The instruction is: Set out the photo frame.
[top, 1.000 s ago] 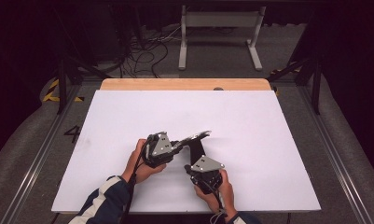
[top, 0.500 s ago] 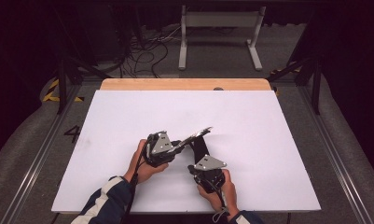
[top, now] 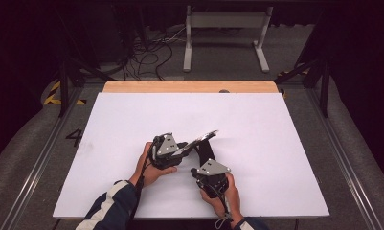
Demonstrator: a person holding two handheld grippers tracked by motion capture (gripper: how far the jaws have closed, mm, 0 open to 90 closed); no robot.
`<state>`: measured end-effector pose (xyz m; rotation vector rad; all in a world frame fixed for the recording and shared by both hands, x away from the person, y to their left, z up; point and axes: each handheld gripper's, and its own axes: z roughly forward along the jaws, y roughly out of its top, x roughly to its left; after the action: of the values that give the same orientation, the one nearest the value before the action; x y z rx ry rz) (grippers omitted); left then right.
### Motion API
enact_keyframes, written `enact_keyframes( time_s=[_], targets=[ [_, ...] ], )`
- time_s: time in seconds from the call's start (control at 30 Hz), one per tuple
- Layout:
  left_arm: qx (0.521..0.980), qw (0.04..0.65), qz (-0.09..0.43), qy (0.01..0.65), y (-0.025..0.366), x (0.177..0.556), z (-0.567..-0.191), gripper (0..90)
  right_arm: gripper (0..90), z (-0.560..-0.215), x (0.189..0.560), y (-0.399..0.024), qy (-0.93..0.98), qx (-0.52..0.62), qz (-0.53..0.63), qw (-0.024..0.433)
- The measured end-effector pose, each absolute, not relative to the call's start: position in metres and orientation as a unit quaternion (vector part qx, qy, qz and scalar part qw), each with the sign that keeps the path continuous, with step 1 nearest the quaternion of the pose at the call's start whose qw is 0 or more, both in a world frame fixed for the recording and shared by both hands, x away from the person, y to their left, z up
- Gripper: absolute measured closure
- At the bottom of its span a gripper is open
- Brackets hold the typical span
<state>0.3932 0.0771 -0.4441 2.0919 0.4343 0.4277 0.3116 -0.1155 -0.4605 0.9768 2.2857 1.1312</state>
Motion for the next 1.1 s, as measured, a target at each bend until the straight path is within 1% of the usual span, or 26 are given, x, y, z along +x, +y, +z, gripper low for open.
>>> enact_keyframes(
  time_s=[0.07,0.5,0.7,0.73,1.1],
  targets=[
    [0.854,0.458,0.178,0.174,0.077,0.393,-0.444,73.8,90.0,-0.46,0.312,-0.116,0.817,0.354,0.405,0.208],
    [0.864,0.433,0.201,0.159,0.076,0.383,-0.44,76.6,90.0,-0.459,0.314,-0.125,0.815,0.367,0.399,0.207],
    [0.867,0.43,0.201,0.154,0.077,0.378,-0.439,76.7,90.0,-0.46,0.319,-0.135,0.81,0.38,0.398,0.202],
    [0.867,0.428,0.202,0.153,0.077,0.377,-0.439,76.8,90.0,-0.461,0.321,-0.137,0.81,0.383,0.399,0.195],
    [0.87,0.42,0.212,0.148,0.076,0.373,-0.438,76.9,90.0,-0.46,0.323,-0.142,0.81,0.386,0.397,0.193]
  ],
)
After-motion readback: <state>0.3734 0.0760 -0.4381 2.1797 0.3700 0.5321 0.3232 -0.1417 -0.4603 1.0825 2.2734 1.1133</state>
